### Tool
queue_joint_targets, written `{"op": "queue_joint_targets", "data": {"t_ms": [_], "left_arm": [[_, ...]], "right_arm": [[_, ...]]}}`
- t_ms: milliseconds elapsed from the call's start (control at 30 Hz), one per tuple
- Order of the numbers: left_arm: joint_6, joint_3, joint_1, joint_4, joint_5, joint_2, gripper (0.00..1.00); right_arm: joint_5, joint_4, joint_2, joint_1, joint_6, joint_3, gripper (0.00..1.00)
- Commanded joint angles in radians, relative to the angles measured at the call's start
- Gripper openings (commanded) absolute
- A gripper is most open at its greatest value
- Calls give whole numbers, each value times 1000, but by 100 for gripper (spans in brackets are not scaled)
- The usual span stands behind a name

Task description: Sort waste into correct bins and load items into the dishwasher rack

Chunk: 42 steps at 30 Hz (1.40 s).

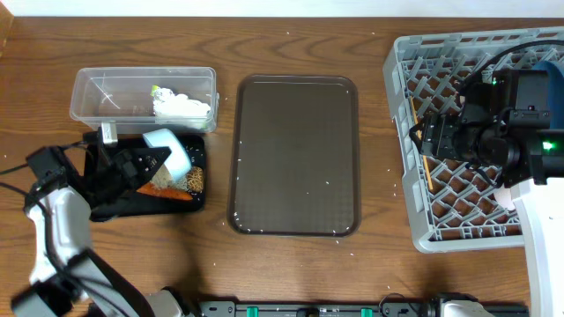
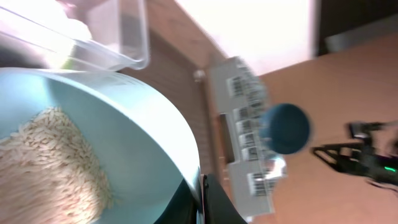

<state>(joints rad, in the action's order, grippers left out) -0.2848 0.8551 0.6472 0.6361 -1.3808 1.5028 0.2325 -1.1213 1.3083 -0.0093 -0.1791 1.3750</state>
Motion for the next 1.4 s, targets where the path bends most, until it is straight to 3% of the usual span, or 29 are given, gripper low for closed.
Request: {"op": "queue_joint_targets", "data": {"t_ms": [0,167,367,467,600,833,1067,1133,1233,1300,1367], "left_arm": [[-150,-29,2,7,-191,90,6],[-192,-40,5,7,-191,171,6],[-191,-40,34,32,-192,144,7],[-294,-40,56,57,-192,119,6],[-325,-42,82,47,-169,121,6],[-261,-47,89,105,-192,122,6],[-350,-47,89,111,-190,111,6],[-262,-45,89,115,-191,109,6],[-345,-54,74,115,-170,109,6],[-305,-54,79,122,-192,110,6],[-341,-55,77,121,-179,106,6]], "right_arm": [[7,-2,1,11,0,2,77],[8,-27,1,11,0,2,77],[8,-27,1,11,0,2,77],[8,-25,1,11,0,2,77],[8,-25,1,11,0,2,77],[12,-26,1,11,0,2,77],[13,-24,1,11,-8,2,77],[12,-22,1,11,-8,2,77],[12,-21,1,11,-8,2,77],[12,-16,1,11,-8,2,77],[12,-16,1,11,-19,2,77]]}}
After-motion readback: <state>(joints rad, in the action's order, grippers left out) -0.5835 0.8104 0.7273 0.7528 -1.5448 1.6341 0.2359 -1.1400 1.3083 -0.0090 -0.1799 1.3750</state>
